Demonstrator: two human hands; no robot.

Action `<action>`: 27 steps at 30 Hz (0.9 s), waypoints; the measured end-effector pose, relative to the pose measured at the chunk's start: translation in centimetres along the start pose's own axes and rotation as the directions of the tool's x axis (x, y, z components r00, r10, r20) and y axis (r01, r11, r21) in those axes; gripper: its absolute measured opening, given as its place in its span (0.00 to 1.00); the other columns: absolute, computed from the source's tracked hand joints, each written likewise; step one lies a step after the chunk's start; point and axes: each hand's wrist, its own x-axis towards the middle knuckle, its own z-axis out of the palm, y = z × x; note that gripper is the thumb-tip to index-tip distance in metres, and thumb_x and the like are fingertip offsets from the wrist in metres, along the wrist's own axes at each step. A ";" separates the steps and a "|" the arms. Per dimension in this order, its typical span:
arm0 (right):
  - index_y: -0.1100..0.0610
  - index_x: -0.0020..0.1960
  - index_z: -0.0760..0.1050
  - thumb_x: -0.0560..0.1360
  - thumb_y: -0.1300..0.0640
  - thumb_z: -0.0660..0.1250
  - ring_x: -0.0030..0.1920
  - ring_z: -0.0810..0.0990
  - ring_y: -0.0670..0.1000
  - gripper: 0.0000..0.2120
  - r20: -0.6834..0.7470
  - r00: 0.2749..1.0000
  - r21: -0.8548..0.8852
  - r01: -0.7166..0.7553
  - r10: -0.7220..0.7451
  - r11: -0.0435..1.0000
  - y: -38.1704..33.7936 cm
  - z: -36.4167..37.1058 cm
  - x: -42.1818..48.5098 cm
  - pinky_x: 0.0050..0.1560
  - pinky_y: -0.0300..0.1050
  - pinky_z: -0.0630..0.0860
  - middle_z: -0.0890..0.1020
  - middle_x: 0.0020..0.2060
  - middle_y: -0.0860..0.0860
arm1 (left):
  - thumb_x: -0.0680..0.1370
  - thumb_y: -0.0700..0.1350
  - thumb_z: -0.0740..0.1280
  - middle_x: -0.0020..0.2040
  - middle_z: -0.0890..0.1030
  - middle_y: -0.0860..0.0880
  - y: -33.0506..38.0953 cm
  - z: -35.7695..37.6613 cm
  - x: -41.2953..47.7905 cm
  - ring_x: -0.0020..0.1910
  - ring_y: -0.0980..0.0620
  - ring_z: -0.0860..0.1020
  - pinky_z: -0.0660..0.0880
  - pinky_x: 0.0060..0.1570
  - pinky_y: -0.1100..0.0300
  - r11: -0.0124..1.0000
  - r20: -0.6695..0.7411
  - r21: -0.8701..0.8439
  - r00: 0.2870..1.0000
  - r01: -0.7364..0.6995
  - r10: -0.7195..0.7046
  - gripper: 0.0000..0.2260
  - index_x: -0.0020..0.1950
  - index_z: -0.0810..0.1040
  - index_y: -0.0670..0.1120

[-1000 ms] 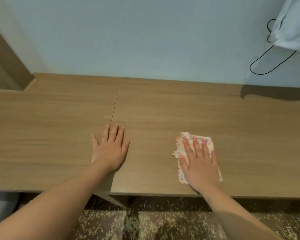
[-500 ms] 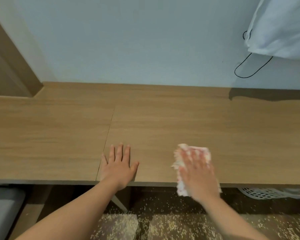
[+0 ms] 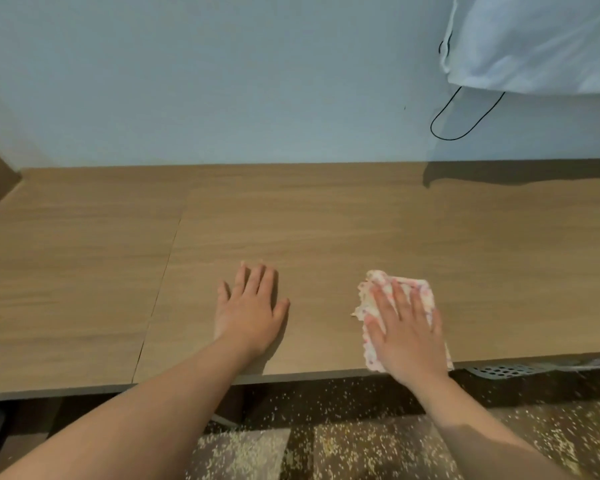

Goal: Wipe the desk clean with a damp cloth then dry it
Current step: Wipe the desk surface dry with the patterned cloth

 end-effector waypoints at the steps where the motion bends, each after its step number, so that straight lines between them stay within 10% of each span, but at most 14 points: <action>1: 0.41 0.71 0.27 0.77 0.38 0.33 0.73 0.32 0.53 0.26 0.008 0.994 0.032 -0.113 0.113 0.993 1.1 -0.4 0.5 0.73 0.59 0.39 0.35 0.74 0.47 | 0.80 0.61 0.43 0.77 0.42 0.52 0.2 0.3 0.3 0.75 0.48 0.38 0.38 0.70 0.44 1.000 0.023 0.001 1.000 -0.008 0.008 0.28 0.76 0.42 0.52; 4: 0.46 0.74 0.34 0.78 0.39 0.34 0.74 0.37 0.57 0.28 -0.039 0.978 0.061 -0.203 0.205 0.977 -0.4 0.3 0.1 0.71 0.64 0.45 0.40 0.75 0.52 | 0.78 0.62 0.39 0.76 0.39 0.52 0.4 1.3 0.4 0.74 0.48 0.35 0.38 0.71 0.43 1.000 0.041 0.027 0.999 0.009 -0.010 0.28 0.75 0.38 0.54; 8: 0.51 0.72 0.64 0.78 0.41 0.46 0.70 0.64 0.59 0.27 -0.014 0.985 0.041 0.170 -0.170 0.985 -6.1 1.5 -2.1 0.65 0.66 0.60 0.67 0.70 0.54 | 0.78 0.62 0.38 0.77 0.40 0.52 0.5 1.7 0.2 0.74 0.48 0.35 0.39 0.71 0.44 0.999 0.017 0.047 1.000 0.019 -0.020 0.28 0.75 0.37 0.53; 11: 0.43 0.75 0.52 0.78 0.39 0.44 0.74 0.52 0.54 0.26 -0.083 0.960 -0.088 0.259 -0.266 0.962 -3.2 0.3 -0.3 0.71 0.60 0.48 0.56 0.75 0.49 | 0.78 0.61 0.38 0.77 0.40 0.52 0.5 1.6 0.3 0.74 0.48 0.36 0.40 0.71 0.43 0.999 0.010 0.046 1.000 0.011 -0.011 0.28 0.76 0.38 0.53; 16: 0.51 0.76 0.36 0.79 0.40 0.38 0.75 0.37 0.55 0.30 -0.038 0.936 0.022 -0.350 0.350 0.937 2.1 -1.7 3.2 0.72 0.59 0.39 0.40 0.76 0.53 | 0.78 0.61 0.38 0.77 0.40 0.50 0.6 1.3 0.4 0.74 0.46 0.36 0.40 0.71 0.42 0.999 0.031 0.050 0.999 -0.013 0.012 0.28 0.76 0.38 0.52; 23: 0.57 0.75 0.42 0.75 0.38 0.35 0.71 0.31 0.56 0.35 -0.114 0.975 -0.197 0.167 -0.192 0.966 -2.3 -0.4 3.4 0.69 0.54 0.26 0.39 0.73 0.57 | 0.76 0.61 0.42 0.72 0.63 0.42 1.1 0.1 1.2 0.73 0.40 0.55 0.51 0.69 0.41 0.989 -0.029 0.140 0.999 -0.042 0.046 0.31 0.72 0.61 0.47; 27: 0.57 0.77 0.42 0.79 0.40 0.44 0.74 0.36 0.54 0.33 -0.060 0.986 0.019 -0.156 0.157 0.988 4.0 -1.9 6.6 0.73 0.51 0.37 0.39 0.75 0.57 | 0.79 0.58 0.52 0.73 0.61 0.44 2.5 -0.6 4.7 0.75 0.44 0.46 0.41 0.71 0.45 1.000 -0.099 0.001 0.995 -0.013 0.013 0.25 0.73 0.60 0.49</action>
